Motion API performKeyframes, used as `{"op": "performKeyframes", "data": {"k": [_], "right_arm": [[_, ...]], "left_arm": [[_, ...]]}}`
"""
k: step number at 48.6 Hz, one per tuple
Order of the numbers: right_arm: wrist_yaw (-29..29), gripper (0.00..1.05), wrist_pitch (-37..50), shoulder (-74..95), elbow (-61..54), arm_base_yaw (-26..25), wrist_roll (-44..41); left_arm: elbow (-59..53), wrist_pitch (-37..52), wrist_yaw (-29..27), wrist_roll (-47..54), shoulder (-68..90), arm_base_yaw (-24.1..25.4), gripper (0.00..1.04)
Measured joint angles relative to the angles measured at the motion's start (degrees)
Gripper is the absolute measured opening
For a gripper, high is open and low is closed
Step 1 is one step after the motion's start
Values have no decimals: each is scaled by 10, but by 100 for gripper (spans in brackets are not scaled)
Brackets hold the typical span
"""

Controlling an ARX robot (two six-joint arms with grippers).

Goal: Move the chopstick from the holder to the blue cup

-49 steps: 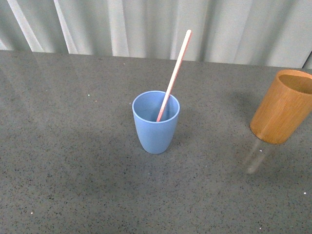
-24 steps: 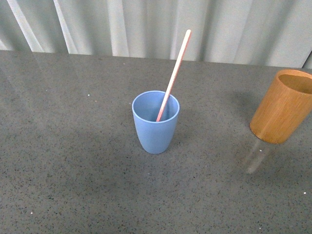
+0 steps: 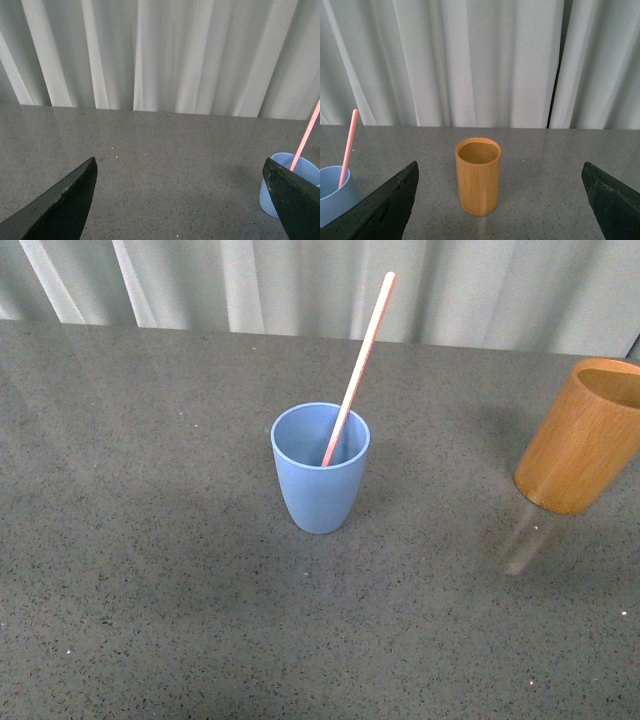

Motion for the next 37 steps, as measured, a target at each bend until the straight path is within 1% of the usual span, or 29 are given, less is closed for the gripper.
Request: {"op": "performKeyframes", "data": {"k": [37], "right_arm": [[0,95,0,0,0,0,0]], "left_arm": [[0,0,0,0,0,0,98]]}}
